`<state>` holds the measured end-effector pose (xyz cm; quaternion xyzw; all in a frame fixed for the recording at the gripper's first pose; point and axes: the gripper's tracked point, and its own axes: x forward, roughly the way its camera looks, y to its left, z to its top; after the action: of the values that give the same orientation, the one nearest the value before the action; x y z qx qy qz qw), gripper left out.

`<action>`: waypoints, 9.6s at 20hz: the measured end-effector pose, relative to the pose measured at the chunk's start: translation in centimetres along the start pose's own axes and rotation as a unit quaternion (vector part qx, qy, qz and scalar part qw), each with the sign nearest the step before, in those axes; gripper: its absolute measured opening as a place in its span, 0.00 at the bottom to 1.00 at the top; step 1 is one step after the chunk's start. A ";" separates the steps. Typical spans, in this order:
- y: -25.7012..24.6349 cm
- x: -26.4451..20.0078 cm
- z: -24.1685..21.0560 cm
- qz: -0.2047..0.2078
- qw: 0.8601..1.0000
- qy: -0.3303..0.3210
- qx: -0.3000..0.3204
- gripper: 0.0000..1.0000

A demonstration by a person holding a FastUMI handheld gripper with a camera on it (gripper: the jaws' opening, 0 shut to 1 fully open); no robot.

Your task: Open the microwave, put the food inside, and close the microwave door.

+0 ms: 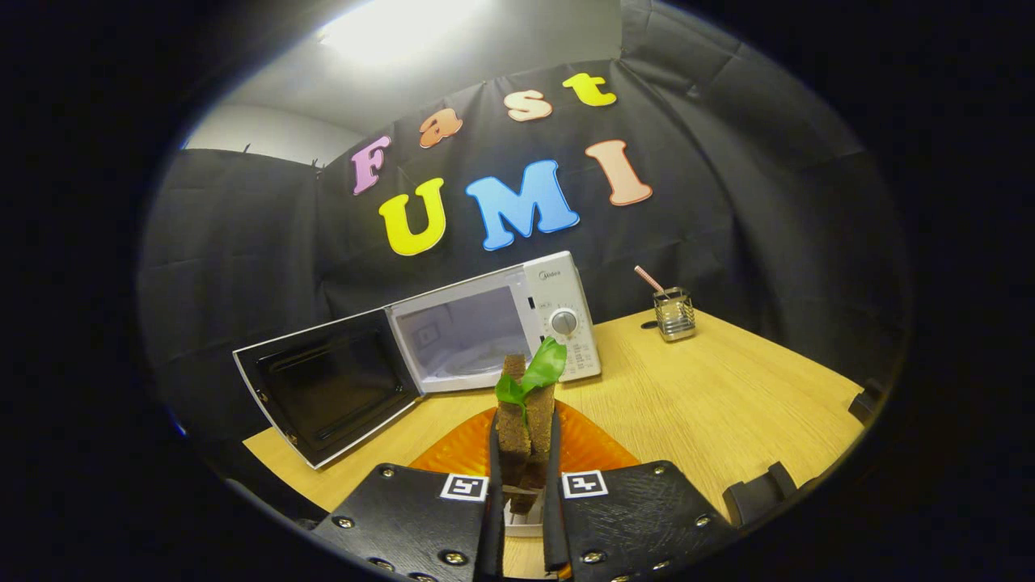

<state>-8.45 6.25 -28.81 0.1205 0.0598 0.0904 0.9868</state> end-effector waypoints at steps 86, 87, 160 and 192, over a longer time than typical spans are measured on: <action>6.4 37.3 -2.4 -0.090 0.907 -0.003 0.411 0.88; 6.4 36.8 -1.9 -0.087 0.910 -0.002 0.406 0.88; 41.5 5.5 -2.8 0.160 0.983 -0.020 -0.088 0.01; 11.7 12.8 5.1 -0.098 0.989 -0.066 -0.090 0.01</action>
<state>2.87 18.75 -22.24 0.0305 -0.0026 -0.0097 0.9995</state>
